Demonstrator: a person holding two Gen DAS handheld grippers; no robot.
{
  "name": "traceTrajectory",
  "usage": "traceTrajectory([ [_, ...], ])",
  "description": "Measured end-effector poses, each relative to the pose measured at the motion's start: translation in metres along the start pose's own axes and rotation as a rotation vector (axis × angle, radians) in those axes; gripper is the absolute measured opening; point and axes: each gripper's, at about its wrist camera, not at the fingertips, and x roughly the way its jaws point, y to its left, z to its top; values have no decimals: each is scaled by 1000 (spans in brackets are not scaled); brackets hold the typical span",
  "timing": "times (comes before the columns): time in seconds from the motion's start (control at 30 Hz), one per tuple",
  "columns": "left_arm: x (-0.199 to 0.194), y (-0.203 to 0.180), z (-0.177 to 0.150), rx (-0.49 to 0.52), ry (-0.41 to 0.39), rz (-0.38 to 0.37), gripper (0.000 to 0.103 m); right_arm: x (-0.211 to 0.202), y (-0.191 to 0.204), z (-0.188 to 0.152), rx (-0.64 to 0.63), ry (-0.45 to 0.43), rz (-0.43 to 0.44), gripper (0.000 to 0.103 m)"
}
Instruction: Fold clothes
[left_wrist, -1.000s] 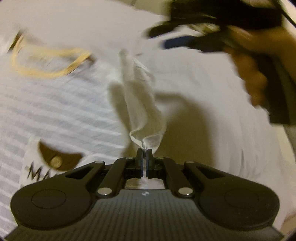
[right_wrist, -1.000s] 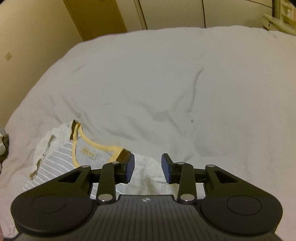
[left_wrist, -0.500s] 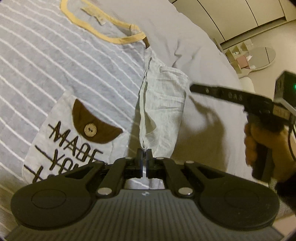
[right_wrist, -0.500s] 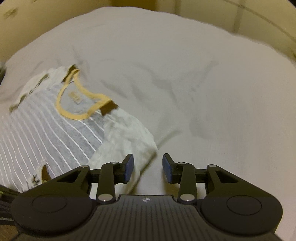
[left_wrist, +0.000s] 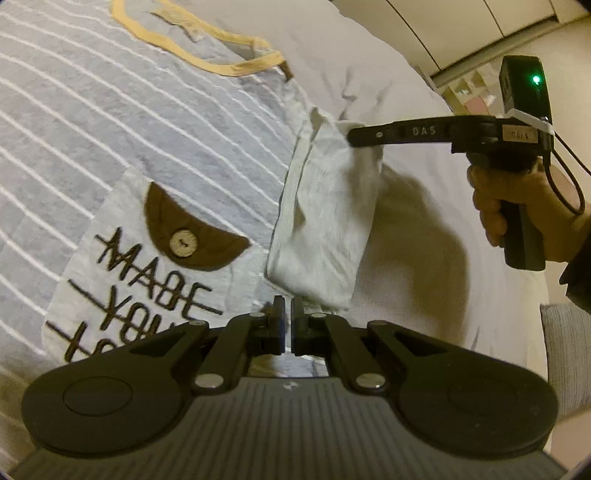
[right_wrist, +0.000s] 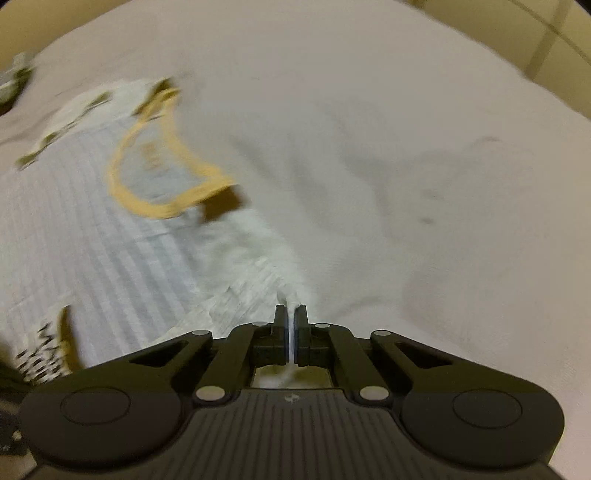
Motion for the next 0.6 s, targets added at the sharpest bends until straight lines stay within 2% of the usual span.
traceTrajectory([
  [0.03, 2, -1, 0, 9, 3, -2, 0, 1, -5, -2, 33, 2, 6, 1],
  [0.07, 2, -3, 1, 19, 2, -4, 0, 1, -7, -4, 38, -2, 4, 12],
  [0.1, 1, -4, 2, 30, 0, -6, 0, 1, -7, -7, 36, -7, 0, 28],
  [0.13, 1, -6, 2, 41, -2, -8, 0, -3, -7, -9, 47, -31, -8, 30],
  [0.23, -2, -11, 5, 74, -9, -13, 0, -19, -10, -13, 115, -123, -35, 29],
  [0.37, 1, -17, 16, 92, -34, -18, 0, -39, -1, -27, 190, -205, -23, 29],
  [0.5, 22, -21, 28, 131, -11, -2, 0, -23, 21, -43, 112, -140, 41, 28],
  [0.6, 37, -21, 29, 185, 35, 38, 0, -1, 20, -59, 94, -59, 32, 23],
])
